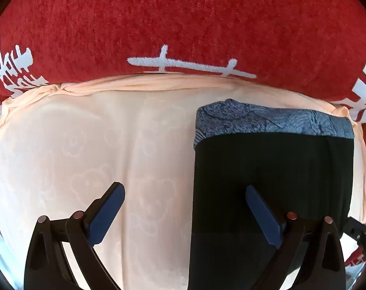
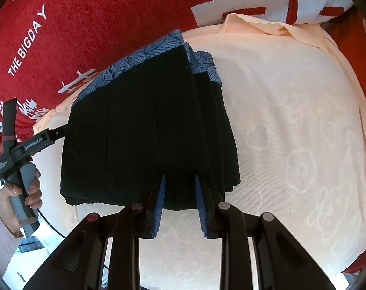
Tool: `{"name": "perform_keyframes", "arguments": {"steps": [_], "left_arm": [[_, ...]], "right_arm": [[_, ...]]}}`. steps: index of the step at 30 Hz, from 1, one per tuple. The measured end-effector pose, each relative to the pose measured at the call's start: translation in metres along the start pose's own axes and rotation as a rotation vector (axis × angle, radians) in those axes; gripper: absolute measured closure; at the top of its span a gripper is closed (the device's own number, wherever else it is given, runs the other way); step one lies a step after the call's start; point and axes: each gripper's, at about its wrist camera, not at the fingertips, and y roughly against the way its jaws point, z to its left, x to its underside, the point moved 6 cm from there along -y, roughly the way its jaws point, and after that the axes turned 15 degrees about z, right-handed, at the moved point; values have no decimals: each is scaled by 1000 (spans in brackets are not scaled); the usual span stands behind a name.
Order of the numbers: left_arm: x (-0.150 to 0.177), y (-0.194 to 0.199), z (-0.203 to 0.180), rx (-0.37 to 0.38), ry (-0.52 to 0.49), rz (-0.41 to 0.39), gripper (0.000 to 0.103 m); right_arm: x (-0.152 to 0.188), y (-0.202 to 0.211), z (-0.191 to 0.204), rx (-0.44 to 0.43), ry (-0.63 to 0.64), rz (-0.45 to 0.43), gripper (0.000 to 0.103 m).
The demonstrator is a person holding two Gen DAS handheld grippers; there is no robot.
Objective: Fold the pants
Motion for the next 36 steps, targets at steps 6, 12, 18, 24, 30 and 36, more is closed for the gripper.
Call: {"name": "perform_keyframes", "arguments": {"steps": [6, 12, 18, 24, 30, 36], "left_arm": [[18, 10, 2, 17, -22, 18, 2], [34, 19, 10, 93, -29, 27, 1], [41, 12, 7, 143, -38, 73, 1], [41, 3, 2, 172, -52, 114, 1], [33, -5, 2, 187, -33, 140, 1], [25, -7, 11, 236, -19, 156, 1]], "right_arm": [[0, 6, 1, 8, 8, -1, 75], [-4, 23, -6, 7, 7, -26, 56], [-10, 34, -22, -39, -20, -44, 40], [-10, 30, -31, -88, -51, -38, 23], [-8, 18, -34, -99, -65, -9, 22], [-16, 11, -38, -115, -68, -1, 20]]}}
